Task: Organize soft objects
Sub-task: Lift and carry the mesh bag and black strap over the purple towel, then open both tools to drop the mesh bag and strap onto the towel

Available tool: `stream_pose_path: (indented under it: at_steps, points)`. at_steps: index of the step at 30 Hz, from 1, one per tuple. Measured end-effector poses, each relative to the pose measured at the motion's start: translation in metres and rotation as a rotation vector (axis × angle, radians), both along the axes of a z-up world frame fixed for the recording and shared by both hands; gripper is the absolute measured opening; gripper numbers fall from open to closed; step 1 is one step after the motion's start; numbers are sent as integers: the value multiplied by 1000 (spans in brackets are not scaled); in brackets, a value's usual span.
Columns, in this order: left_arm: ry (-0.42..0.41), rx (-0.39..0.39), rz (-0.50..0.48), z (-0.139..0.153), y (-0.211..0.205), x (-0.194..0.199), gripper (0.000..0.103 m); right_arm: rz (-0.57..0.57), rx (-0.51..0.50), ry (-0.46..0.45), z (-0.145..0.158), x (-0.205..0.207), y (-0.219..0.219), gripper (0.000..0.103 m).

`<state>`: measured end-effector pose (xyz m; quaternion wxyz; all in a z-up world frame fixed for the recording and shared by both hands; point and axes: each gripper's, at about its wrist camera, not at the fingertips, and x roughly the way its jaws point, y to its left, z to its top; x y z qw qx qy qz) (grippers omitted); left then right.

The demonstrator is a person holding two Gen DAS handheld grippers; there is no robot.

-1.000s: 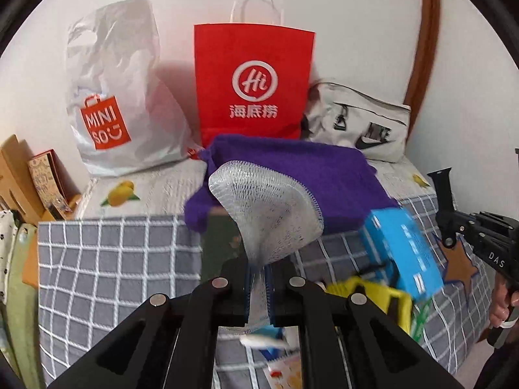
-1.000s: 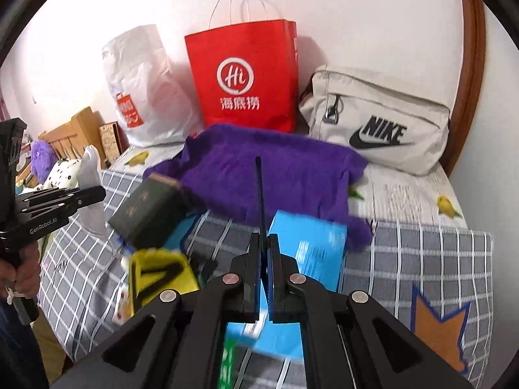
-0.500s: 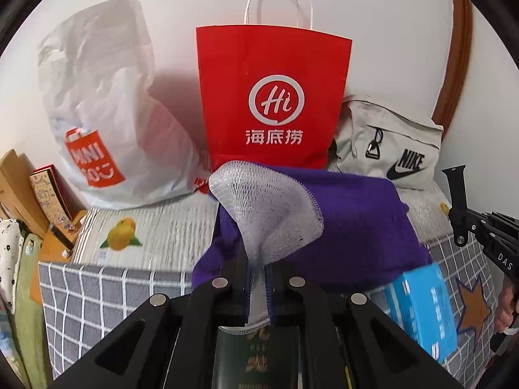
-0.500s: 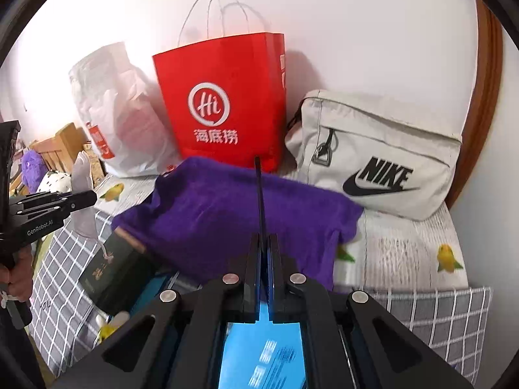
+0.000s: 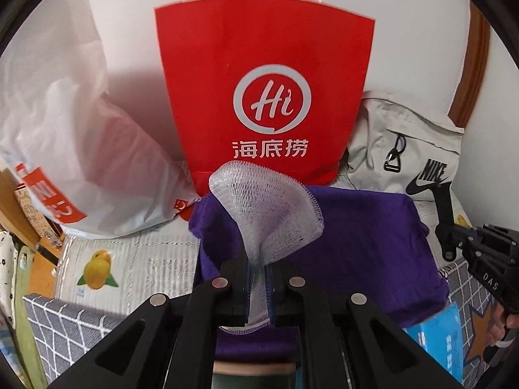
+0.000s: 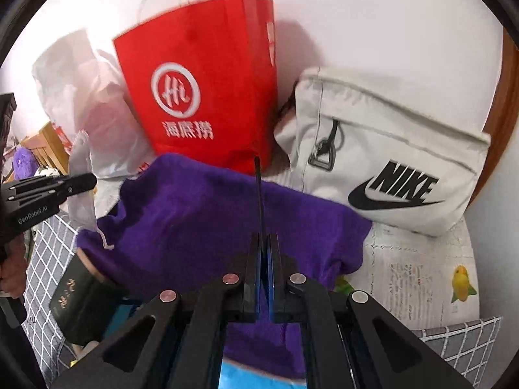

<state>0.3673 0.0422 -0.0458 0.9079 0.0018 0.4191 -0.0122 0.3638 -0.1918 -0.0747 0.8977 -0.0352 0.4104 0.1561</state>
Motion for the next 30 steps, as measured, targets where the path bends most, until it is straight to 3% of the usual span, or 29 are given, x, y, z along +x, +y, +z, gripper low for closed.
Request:
stream_pose_path:
  at_steps: [16, 30]
  points:
    - [84, 2, -4, -40, 1, 36, 8, -46, -61, 178, -64, 41, -10, 3]
    - [170, -6, -44, -67, -18, 66, 8, -58, -74, 250, -91, 59, -13, 5]
